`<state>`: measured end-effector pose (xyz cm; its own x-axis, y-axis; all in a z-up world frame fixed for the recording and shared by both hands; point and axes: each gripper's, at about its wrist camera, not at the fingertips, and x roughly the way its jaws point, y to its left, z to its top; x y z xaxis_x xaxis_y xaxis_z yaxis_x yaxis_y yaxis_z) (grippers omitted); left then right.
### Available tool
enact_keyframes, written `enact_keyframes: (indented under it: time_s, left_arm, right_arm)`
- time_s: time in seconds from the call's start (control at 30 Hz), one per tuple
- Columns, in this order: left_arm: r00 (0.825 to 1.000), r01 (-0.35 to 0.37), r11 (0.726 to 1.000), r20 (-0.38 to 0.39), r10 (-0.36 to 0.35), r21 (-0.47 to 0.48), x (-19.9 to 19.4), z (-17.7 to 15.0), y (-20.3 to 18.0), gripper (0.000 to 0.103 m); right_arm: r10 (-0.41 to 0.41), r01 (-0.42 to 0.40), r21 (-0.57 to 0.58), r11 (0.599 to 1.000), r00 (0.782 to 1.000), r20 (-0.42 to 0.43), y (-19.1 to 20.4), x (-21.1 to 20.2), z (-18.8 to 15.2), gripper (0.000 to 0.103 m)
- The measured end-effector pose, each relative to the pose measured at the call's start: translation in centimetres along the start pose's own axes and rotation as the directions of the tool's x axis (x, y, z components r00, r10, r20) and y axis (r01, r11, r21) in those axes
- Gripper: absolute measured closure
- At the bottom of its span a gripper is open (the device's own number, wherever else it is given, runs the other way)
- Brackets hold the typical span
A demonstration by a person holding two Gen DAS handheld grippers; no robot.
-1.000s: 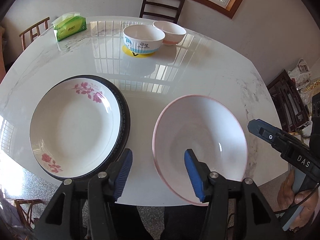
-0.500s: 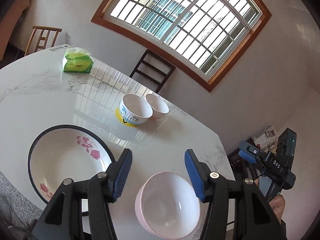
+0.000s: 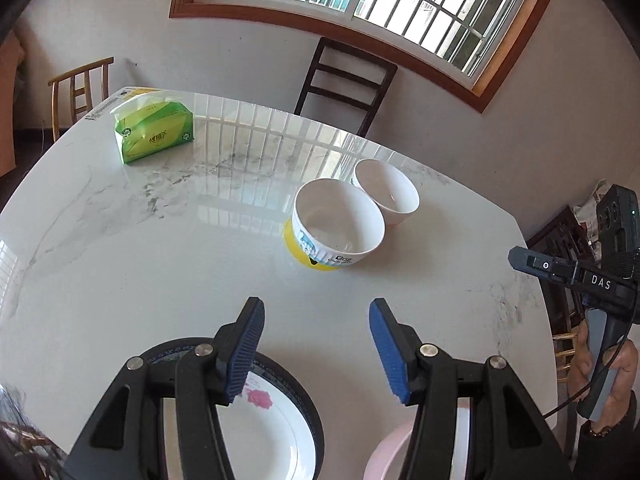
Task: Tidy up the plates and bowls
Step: 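Move both grippers to the blue-printed white bowl and grasp its rim, then lift the blue-printed white bowl and carry it over the pink bowl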
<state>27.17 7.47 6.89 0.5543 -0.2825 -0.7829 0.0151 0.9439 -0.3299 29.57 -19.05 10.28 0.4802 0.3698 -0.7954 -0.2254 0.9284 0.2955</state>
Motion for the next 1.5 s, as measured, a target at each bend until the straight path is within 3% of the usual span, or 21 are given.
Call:
enact_keyframes:
  time_s: [0.13, 0.4, 0.7, 1.2, 1.37, 1.4, 1.43, 1.5]
  left_arm:
    - [0.999, 0.019, 1.000, -0.050, -0.020, -0.021, 3.4, 2.7, 0.9, 0.047]
    - [0.994, 0.002, 0.999, -0.108, -0.005, -0.032, 7.7, 4.8, 1.8, 0.047]
    - [0.991, -0.025, 1.000, -0.129, 0.025, -0.005, 10.2, 5.5, 1.2, 0.047]
    - [0.988, -0.045, 0.999, -0.147, 0.043, -0.011, 13.3, 6.9, 1.2, 0.047]
    - [0.981, -0.089, 0.996, -0.172, 0.090, 0.013, 15.2, 6.9, 0.9, 0.047]
    - [0.979, -0.088, 0.996, -0.185, 0.090, 0.021, 15.7, 6.8, 0.8, 0.061]
    - [0.975, -0.099, 0.995, -0.199, 0.103, 0.030, 16.2, 6.7, 0.7, 0.082]
    - [0.972, -0.122, 0.993, -0.200, 0.120, 0.005, 16.5, 6.4, 0.7, 0.086]
  right_arm:
    - [0.040, -0.035, 0.050, 0.998, 0.994, -0.102, -0.4, 4.8, 1.5, 0.047]
    - [0.055, -0.049, 0.037, 0.998, 0.983, -0.175, 0.3, 10.0, 2.4, 0.048]
    - [0.053, -0.047, 0.033, 0.998, 0.972, -0.227, 1.4, 14.1, 3.6, 0.052]
    - [0.117, -0.086, 0.127, 0.988, 0.959, -0.259, 0.6, 18.6, 4.8, 0.055]
    - [0.120, -0.086, 0.136, 0.987, 0.956, -0.267, 0.8, 19.8, 5.0, 0.059]
    - [0.118, -0.083, 0.135, 0.987, 0.955, -0.273, 0.9, 20.2, 5.1, 0.062]
    - [0.115, -0.081, 0.132, 0.988, 0.954, -0.278, 0.9, 20.5, 5.0, 0.067]
    - [0.099, -0.066, 0.119, 0.991, 0.949, -0.299, 0.9, 21.1, 4.8, 0.085]
